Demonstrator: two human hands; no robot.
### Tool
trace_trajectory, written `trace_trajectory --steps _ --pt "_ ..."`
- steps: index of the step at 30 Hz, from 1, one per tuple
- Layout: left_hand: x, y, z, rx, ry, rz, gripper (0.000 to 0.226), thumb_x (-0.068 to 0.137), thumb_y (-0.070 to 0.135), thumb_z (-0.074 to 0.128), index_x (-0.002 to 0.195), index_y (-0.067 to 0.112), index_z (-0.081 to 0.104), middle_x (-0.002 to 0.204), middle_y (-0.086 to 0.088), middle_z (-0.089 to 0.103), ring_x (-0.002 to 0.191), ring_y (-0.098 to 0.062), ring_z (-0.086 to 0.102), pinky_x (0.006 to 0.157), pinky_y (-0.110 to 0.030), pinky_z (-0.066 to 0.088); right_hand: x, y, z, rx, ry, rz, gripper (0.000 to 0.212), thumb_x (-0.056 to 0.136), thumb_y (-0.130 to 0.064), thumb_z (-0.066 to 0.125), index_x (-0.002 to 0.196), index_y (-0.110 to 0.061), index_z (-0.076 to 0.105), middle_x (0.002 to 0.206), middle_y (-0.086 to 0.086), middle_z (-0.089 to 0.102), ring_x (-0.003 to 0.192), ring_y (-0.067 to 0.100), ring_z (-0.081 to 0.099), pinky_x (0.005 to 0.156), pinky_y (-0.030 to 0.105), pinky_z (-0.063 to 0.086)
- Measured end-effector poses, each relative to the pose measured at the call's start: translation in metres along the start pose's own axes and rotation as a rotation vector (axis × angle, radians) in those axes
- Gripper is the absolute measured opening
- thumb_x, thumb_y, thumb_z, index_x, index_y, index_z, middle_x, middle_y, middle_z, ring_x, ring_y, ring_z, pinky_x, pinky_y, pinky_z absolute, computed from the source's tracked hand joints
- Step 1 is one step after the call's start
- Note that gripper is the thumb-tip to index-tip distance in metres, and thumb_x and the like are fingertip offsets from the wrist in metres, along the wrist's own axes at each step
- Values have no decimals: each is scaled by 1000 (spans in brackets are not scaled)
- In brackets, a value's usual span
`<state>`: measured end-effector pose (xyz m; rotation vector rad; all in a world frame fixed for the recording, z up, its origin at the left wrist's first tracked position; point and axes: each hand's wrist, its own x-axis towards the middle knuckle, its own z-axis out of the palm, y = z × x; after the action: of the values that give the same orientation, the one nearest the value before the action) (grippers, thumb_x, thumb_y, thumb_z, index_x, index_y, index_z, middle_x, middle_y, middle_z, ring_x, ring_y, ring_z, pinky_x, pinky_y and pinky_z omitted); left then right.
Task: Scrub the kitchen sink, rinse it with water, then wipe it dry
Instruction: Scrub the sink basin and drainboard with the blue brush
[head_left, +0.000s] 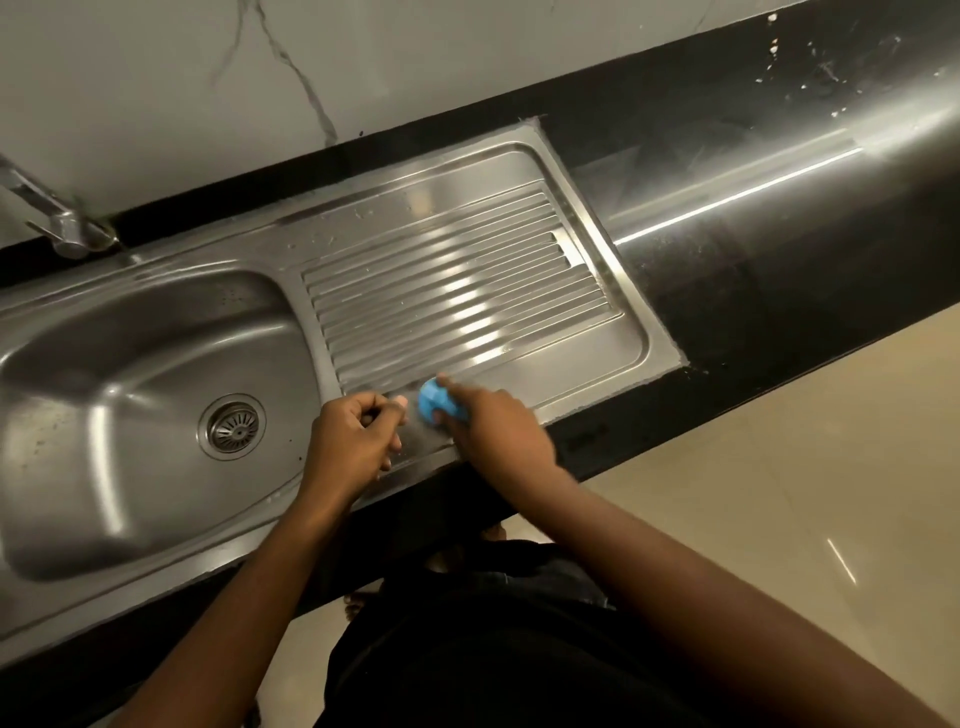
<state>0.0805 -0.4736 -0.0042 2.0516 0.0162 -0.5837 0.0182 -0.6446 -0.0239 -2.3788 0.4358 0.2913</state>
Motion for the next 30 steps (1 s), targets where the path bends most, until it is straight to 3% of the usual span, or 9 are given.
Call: trace_trajectory --steps 2,5,8,13,18,20,23,25,30 --pt "0 -1 -4 -9 16 7 27 103 29 63 86 12 73 64 -10 69 49 -16 57 46 -23 45 -5 -10 13 -83 -75 -85 54 103 -49 55 156 -44 41 121 7 69 107 27 66 79 35 46" --pt "-2 -8 -15 -29 45 -12 29 102 30 64 84 9 72 62 -7 68 48 -16 57 47 -25 45 -2 12 -11 -96 -87 -62 54 101 -53 58 153 -44 46 123 9 70 109 30 67 88 39 53" --pt "-5 -20 -26 -62 68 -34 30 102 29 65 83 7 72 62 -8 68 48 -18 56 47 -26 45 10 50 -51 2 17 49 53 99 -55 60 148 -37 54 118 8 74 98 24 73 90 48 60" --pt "-15 -39 -52 -104 119 -47 30 102 28 65 83 6 71 61 -9 68 47 -19 57 46 -26 45 16 58 -60 38 159 111 51 101 -40 66 150 -29 54 130 10 70 105 23 71 91 40 59" --pt "-20 -58 -82 -153 164 -58 32 102 26 66 78 5 70 58 -8 66 44 -18 54 47 -25 44 2 -1 10 49 -2 19 54 96 -58 60 146 -40 55 120 3 74 97 19 74 88 45 62" --pt "-22 -65 -98 -183 186 -68 32 101 25 66 78 4 69 56 -7 65 42 -18 53 48 -26 43 3 -30 31 95 -81 -12 50 94 -56 64 142 -39 60 113 -11 72 90 8 72 85 36 62" --pt "-28 -74 -127 -199 233 -70 30 101 26 67 78 6 71 56 -8 65 43 -17 54 47 -26 44 13 -69 46 269 -163 18 23 91 -40 79 111 -29 79 82 -17 72 67 -2 66 67 27 53" --pt "-35 -85 -153 -215 271 -75 30 100 26 67 76 10 71 56 -7 65 43 -17 55 46 -27 44 13 -98 56 493 -234 123 14 92 -35 79 100 -23 79 61 -8 56 46 6 46 48 25 35" --pt "-55 -122 -208 -259 359 -129 32 100 29 67 73 12 69 57 -6 66 45 -18 55 48 -29 44 15 -176 81 772 -411 168 27 96 -37 74 111 -14 77 64 0 37 48 10 24 41 19 20"
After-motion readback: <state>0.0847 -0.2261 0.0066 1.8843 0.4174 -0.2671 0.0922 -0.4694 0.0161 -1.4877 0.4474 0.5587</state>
